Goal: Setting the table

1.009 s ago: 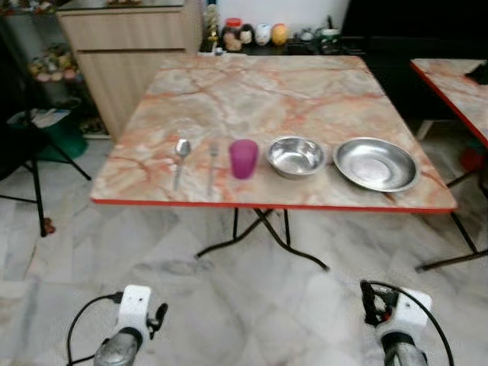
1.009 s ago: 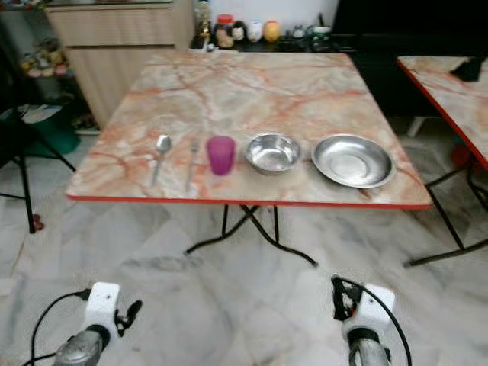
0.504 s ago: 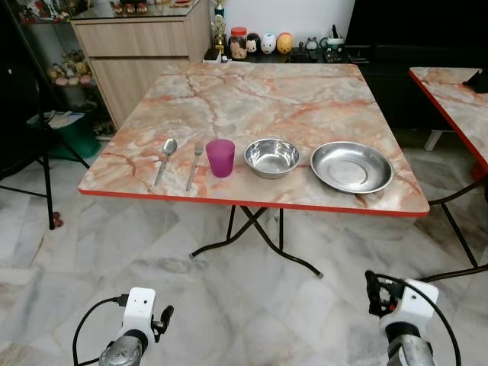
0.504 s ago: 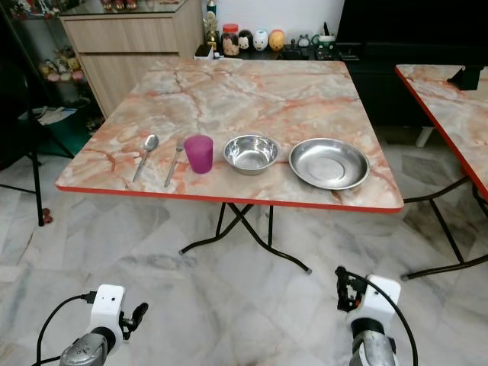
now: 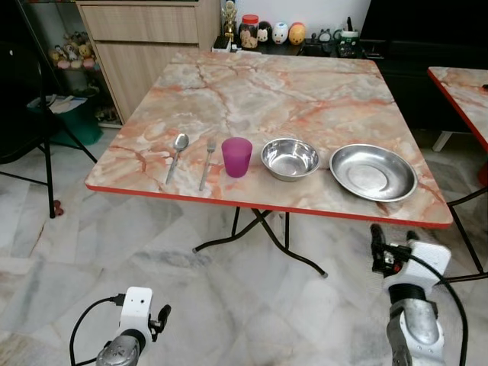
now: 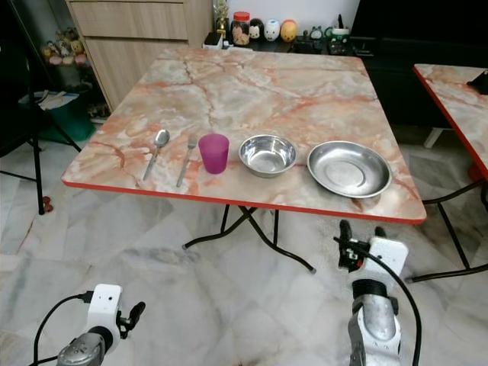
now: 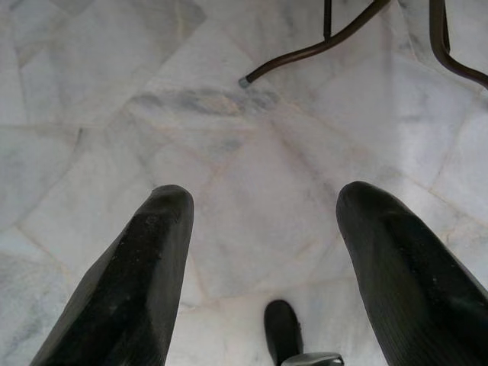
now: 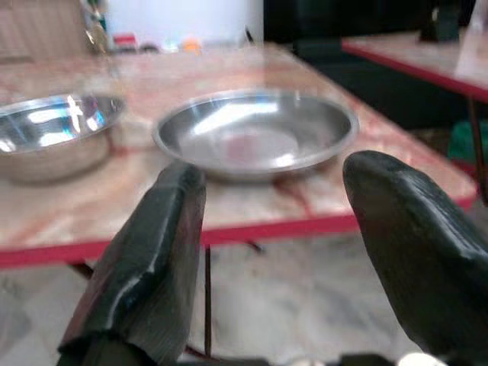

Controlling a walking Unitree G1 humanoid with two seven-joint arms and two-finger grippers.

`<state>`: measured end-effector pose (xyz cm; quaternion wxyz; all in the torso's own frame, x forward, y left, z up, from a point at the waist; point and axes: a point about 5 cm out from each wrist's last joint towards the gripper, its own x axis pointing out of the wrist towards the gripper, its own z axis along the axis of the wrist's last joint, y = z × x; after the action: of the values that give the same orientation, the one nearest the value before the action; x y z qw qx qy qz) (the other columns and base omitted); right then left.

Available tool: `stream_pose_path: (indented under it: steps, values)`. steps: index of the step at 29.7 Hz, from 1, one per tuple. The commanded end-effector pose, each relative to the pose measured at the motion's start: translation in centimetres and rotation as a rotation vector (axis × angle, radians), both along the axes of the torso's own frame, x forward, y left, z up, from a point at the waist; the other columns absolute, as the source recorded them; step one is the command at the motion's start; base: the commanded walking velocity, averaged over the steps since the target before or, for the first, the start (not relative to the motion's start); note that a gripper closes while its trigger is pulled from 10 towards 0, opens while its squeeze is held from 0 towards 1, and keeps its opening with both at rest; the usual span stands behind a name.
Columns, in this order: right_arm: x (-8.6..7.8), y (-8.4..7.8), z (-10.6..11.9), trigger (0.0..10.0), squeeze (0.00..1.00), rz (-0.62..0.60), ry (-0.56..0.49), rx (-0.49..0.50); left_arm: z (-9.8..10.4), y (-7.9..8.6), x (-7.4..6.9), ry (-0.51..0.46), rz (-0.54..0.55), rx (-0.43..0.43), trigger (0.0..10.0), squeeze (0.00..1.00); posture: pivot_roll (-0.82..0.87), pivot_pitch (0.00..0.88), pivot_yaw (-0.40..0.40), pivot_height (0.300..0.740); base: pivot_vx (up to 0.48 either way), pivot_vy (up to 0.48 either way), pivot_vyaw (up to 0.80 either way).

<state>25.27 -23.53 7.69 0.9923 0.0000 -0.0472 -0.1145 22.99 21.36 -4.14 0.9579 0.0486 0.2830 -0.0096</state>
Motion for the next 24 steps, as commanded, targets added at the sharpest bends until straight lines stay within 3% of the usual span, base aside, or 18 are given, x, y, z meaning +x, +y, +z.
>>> stream_pose_path:
  steps: [1,7,16,24]
  values:
    - [-0.6,0.1,0.6,10.0,0.00,-0.010,-0.006,-0.010,-0.2,0.2,-0.3,0.009,0.014,-0.005,10.0,0.00,0.00,0.030,-0.006,0.740,0.000,0.000,0.00]
    - [-0.9,0.2,0.9,10.0,0.00,-0.027,0.002,0.006,0.1,-0.2,0.0,-0.023,0.020,-0.041,10.0,0.00,-0.01,0.031,-0.001,0.740,0.000,0.000,0.00]
    - [-0.5,1.1,1.1,10.0,0.00,0.002,0.020,0.022,0.0,-0.1,0.0,-0.009,0.008,-0.008,10.0,0.00,-0.01,0.030,-0.005,0.740,0.000,0.000,0.00]
    - [-0.3,1.3,1.0,10.0,0.00,0.010,0.029,0.025,-0.1,0.1,-0.1,-0.003,0.018,0.000,10.0,0.00,0.00,0.034,-0.006,0.740,0.000,-0.449,0.00]
